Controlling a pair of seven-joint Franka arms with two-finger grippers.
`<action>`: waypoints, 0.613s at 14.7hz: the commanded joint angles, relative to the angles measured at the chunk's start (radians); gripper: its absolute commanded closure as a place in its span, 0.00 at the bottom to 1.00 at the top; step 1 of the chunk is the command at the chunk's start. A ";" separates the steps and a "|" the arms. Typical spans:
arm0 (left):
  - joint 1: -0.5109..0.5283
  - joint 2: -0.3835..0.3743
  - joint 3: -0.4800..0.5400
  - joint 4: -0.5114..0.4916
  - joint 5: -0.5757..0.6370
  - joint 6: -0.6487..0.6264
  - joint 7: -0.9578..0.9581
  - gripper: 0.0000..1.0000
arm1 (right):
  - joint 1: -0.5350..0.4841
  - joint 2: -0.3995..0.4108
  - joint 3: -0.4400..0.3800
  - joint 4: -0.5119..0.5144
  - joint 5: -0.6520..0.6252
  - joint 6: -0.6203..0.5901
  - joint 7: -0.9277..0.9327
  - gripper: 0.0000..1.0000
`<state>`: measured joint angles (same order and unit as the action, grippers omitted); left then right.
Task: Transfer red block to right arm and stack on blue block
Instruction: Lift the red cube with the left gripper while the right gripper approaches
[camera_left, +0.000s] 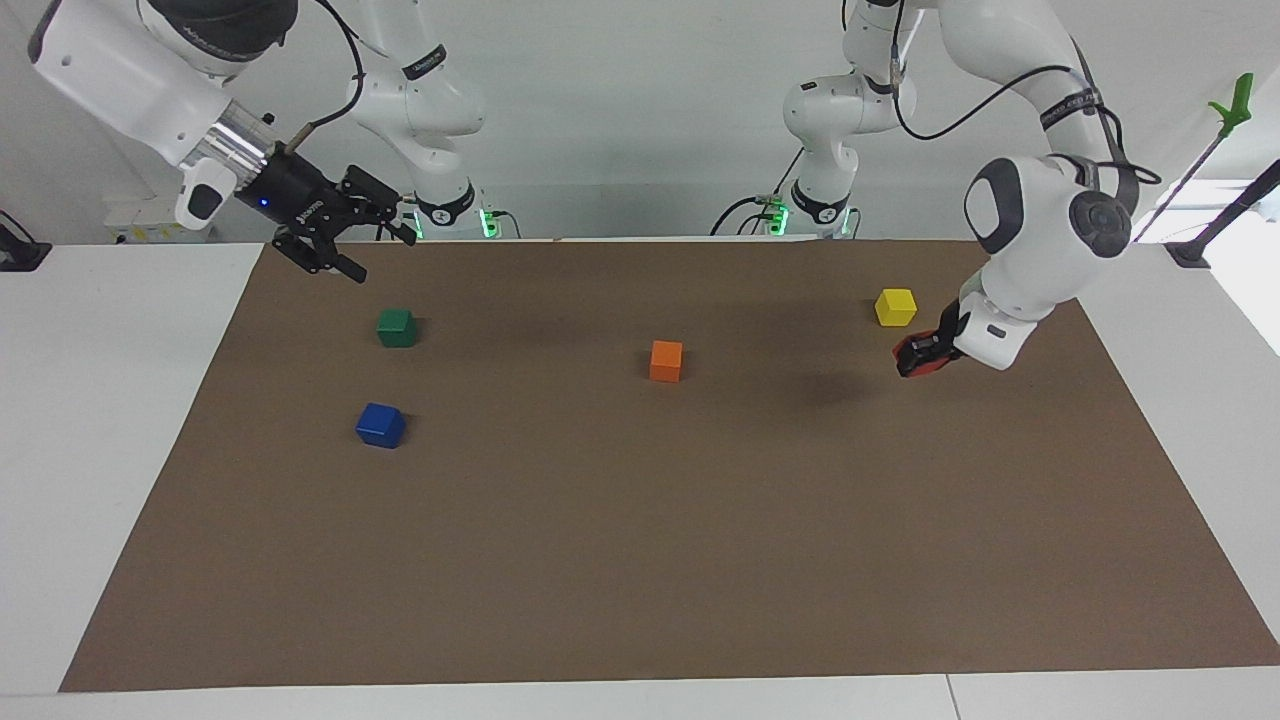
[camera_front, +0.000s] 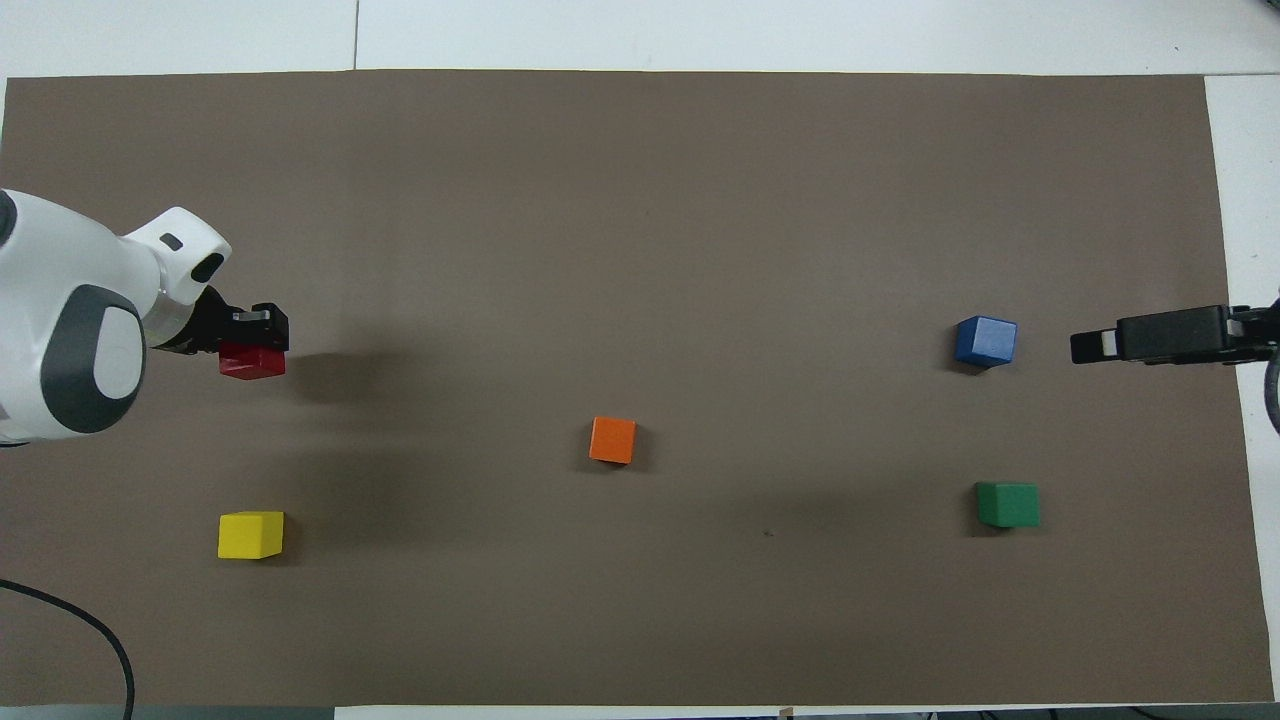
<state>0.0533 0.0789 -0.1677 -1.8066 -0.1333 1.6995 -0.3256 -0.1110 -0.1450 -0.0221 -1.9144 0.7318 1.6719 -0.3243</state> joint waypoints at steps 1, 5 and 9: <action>-0.035 -0.152 -0.045 0.003 -0.113 -0.147 -0.183 1.00 | -0.007 -0.022 0.004 -0.086 0.161 0.031 -0.059 0.00; -0.041 -0.272 -0.133 0.007 -0.383 -0.160 -0.586 1.00 | 0.019 -0.013 0.007 -0.202 0.453 0.022 -0.175 0.00; -0.046 -0.289 -0.202 0.004 -0.545 0.015 -0.925 1.00 | 0.082 -0.015 0.011 -0.281 0.752 -0.004 -0.225 0.00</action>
<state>0.0145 -0.1976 -0.3560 -1.7849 -0.6177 1.6283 -1.1105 -0.0590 -0.1412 -0.0145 -2.1437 1.3585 1.6709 -0.5102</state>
